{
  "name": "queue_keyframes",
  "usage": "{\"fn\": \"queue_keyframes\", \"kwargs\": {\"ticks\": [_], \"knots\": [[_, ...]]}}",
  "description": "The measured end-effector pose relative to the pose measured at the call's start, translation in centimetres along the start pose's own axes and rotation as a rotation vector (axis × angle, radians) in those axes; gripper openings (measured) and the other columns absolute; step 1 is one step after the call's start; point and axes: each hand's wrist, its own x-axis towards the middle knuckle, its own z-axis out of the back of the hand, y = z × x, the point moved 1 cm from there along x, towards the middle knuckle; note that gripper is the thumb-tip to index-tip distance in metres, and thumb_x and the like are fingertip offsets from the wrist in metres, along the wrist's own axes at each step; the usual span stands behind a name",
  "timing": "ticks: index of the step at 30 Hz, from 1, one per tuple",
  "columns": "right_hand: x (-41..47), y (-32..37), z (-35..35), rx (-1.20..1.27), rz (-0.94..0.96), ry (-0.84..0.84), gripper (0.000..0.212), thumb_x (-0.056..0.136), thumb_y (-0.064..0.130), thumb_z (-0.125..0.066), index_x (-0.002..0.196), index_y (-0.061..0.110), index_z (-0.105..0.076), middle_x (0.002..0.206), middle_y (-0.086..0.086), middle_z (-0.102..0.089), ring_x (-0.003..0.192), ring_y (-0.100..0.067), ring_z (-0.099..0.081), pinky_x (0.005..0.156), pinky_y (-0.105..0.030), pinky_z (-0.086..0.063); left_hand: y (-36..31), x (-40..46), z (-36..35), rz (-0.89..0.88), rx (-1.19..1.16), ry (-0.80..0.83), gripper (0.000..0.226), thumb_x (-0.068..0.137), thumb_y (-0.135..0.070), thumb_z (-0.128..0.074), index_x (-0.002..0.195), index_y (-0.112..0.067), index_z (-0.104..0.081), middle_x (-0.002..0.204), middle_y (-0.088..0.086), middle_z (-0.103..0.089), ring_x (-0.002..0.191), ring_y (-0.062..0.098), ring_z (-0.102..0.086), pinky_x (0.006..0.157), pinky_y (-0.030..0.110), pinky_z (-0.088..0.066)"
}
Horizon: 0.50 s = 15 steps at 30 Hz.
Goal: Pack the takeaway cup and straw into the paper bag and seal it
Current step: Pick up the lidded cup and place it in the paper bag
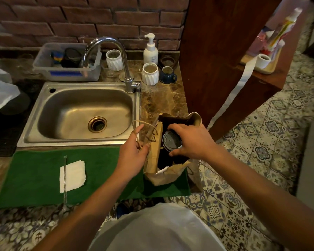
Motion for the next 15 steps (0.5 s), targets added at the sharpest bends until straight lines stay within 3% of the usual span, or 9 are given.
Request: {"fn": "queue_keyframes", "kwargs": {"ticks": [5,9,12,15], "knots": [[1.7,-0.3,0.0,-0.088,-0.068,0.097,0.095,0.073,0.073,-0.074,0.148,0.031,-0.033,0.138,0.002,-0.062,0.122,-0.029,-0.061,0.082,-0.041,-0.045,-0.1,-0.2,-0.4,-0.036,-0.039,0.037,0.067,0.097,-0.016,-0.064,0.148,-0.048,-0.035,0.072,0.009,-0.064,0.064,0.021,-0.060,0.059,0.041,-0.049],[2.0,0.5,-0.7,-0.083,-0.062,0.018,0.095,0.072,0.074,-0.073,0.149,0.033,-0.036,0.139,0.004,-0.061,0.118,-0.027,-0.064,0.071,-0.034,-0.043,0.0,-0.2,-0.1,-0.063,-0.012,0.002,0.066,0.097,-0.017,-0.064,0.150,-0.045,-0.036,0.064,-0.001,-0.054,0.059,0.013,-0.052,0.057,0.036,-0.044],[1.9,0.7,-1.0,-0.036,-0.072,-0.011,0.096,0.072,0.075,-0.073,0.150,0.035,-0.036,0.143,0.007,-0.059,0.122,-0.026,-0.062,0.070,-0.032,-0.040,0.6,0.1,0.3,-0.047,-0.027,-0.007,0.067,0.097,-0.018,-0.064,0.150,-0.046,-0.034,0.069,0.009,-0.058,0.063,0.017,-0.054,0.058,0.036,-0.045],[1.4,0.5,-0.9,-0.042,-0.069,0.001,0.098,0.071,0.071,-0.077,0.152,0.035,-0.034,0.147,0.006,-0.057,0.126,-0.026,-0.059,0.078,-0.035,-0.048,0.7,-0.1,0.3,-0.035,-0.047,0.005,0.067,0.097,-0.018,-0.065,0.150,-0.047,-0.034,0.079,0.019,-0.065,0.065,0.024,-0.058,0.059,0.039,-0.049]]}}
